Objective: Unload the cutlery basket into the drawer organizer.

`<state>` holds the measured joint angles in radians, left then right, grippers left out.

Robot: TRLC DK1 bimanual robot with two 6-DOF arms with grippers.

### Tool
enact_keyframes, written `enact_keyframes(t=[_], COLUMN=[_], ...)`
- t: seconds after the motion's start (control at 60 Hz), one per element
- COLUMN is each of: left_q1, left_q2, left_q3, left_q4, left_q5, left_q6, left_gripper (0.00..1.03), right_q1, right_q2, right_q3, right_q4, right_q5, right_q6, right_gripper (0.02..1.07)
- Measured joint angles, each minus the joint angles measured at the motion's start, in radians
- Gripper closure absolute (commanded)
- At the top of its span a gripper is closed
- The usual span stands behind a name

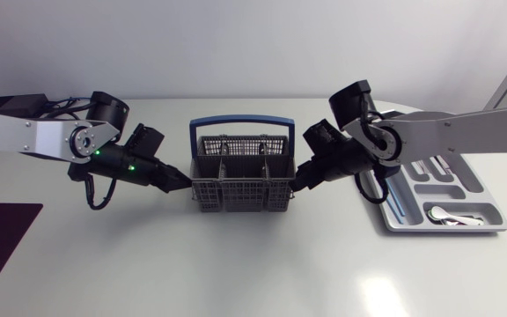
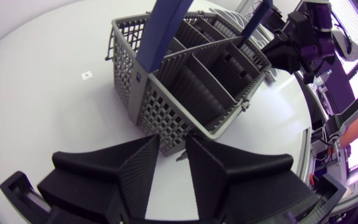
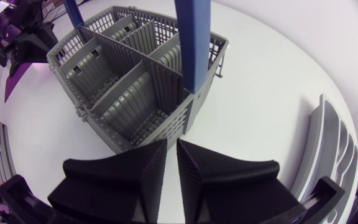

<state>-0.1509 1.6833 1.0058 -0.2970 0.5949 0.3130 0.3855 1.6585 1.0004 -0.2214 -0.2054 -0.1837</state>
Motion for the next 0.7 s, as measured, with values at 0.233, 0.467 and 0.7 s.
enact_keyframes(t=[0.233, 0.467, 0.7], left_q1=[-0.02, -0.013, -0.008], left_q2=[-0.089, -0.093, -0.093], left_q3=[-0.088, -0.091, -0.091], left_q4=[-0.032, -0.036, -0.035], left_q5=[0.008, 0.007, 0.007], left_q6=[0.032, 0.032, 0.032], left_gripper=[0.7, 0.7, 0.69], right_q1=[0.013, 0.04, 0.048], right_q2=[-0.091, -0.106, -0.106], right_q3=[-0.074, -0.08, -0.08], right_q4=[-0.051, -0.068, -0.068], right_q5=[-0.023, -0.016, 0.01], right_q6=[-0.034, -0.048, -0.049], right_gripper=[0.89, 0.89, 0.89])
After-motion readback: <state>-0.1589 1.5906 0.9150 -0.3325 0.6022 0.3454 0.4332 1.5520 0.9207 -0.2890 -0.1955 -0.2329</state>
